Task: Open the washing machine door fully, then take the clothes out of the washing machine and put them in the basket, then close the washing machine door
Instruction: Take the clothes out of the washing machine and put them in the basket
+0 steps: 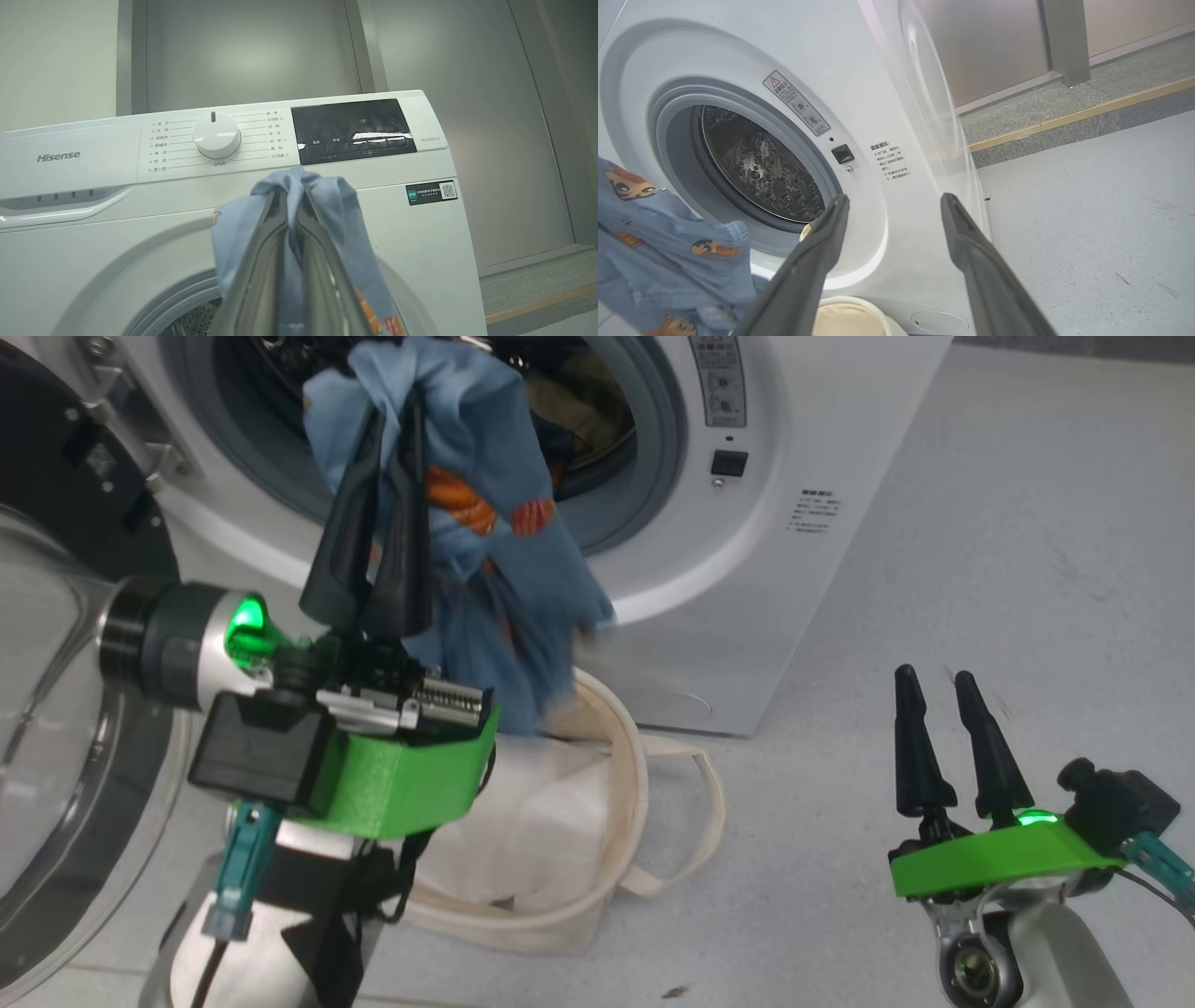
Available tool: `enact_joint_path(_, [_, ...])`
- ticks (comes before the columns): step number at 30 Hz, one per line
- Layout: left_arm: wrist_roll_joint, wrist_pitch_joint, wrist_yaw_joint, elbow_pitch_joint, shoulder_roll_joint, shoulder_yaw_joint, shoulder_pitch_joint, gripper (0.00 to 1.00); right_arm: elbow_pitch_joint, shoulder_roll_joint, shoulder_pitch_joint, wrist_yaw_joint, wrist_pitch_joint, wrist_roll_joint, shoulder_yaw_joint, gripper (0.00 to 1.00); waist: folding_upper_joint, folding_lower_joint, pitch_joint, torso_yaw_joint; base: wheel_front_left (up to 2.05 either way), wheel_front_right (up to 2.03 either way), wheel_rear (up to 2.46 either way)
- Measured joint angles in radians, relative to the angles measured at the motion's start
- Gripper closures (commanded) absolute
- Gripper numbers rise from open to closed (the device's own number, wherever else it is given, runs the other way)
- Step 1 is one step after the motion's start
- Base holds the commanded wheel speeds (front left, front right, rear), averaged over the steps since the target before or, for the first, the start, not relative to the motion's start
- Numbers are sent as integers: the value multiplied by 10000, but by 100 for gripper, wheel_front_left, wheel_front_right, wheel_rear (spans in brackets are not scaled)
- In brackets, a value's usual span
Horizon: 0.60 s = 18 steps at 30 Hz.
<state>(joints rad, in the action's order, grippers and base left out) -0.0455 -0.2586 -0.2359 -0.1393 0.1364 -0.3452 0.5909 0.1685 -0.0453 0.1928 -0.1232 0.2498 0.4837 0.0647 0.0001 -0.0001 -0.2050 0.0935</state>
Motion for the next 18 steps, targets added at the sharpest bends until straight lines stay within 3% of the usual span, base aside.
enact_joint_path(18, [-82,0,433,1576,-274,667,-1049,100,-4,0,-111,0,0,-169,-109,0,0,0,-368,-139,0,0,0])
